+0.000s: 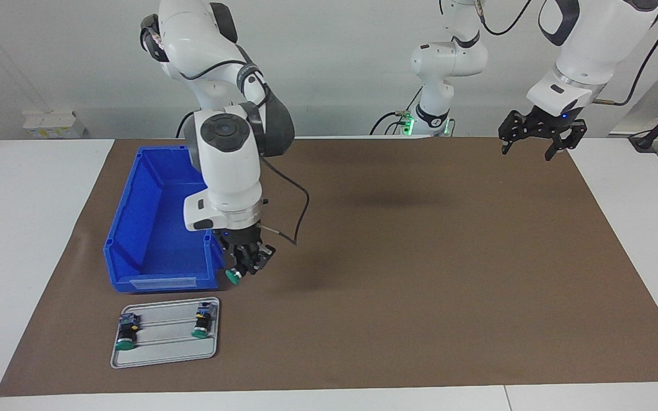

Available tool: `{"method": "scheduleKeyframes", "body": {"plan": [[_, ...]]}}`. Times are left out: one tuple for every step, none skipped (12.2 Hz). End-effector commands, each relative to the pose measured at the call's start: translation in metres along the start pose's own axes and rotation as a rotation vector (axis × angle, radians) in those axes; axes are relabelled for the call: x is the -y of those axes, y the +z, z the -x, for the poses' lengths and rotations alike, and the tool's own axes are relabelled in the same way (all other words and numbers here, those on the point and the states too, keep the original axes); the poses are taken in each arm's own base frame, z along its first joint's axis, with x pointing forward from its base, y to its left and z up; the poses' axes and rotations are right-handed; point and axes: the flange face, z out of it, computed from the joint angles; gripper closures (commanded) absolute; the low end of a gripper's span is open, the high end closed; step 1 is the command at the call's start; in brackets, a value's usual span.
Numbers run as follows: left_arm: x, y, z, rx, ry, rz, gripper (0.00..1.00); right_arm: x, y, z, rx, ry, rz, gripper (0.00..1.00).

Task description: Place and press button with both arms

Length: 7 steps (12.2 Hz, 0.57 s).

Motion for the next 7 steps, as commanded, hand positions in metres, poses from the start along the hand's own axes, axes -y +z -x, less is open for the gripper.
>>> {"method": "scheduleKeyframes", "body": {"plan": [[0.0,0.0,0.006,-0.015,-0.01,-0.006,0.0,0.03,-0.013,0.059,0.052,0.237,-0.039,1.0],[0.0,0.0,0.006,-0.015,-0.01,-0.006,0.0,0.047,-0.018,0.091,0.048,0.314,-0.046,1.0],[0.001,0.0,0.006,-0.015,-0.012,-0.006,0.0,0.057,-0.021,0.116,0.053,0.391,-0.039,1.0],[0.001,0.0,0.006,-0.015,-0.012,-0.006,0.0,0.068,-0.022,0.144,0.056,0.464,-0.033,1.0],[0.0,0.0,0.006,-0.015,-0.01,-0.006,0.0,0.077,-0.022,0.166,0.06,0.545,-0.028,1.0],[0.001,-0.001,0.007,-0.016,-0.012,-0.007,0.0,0.09,-0.019,0.199,0.061,0.59,-0.024,1.0],[0.001,0.0,0.006,-0.015,-0.012,-0.006,0.0,0.099,-0.005,0.227,0.038,0.599,-0.004,1.0]]}}
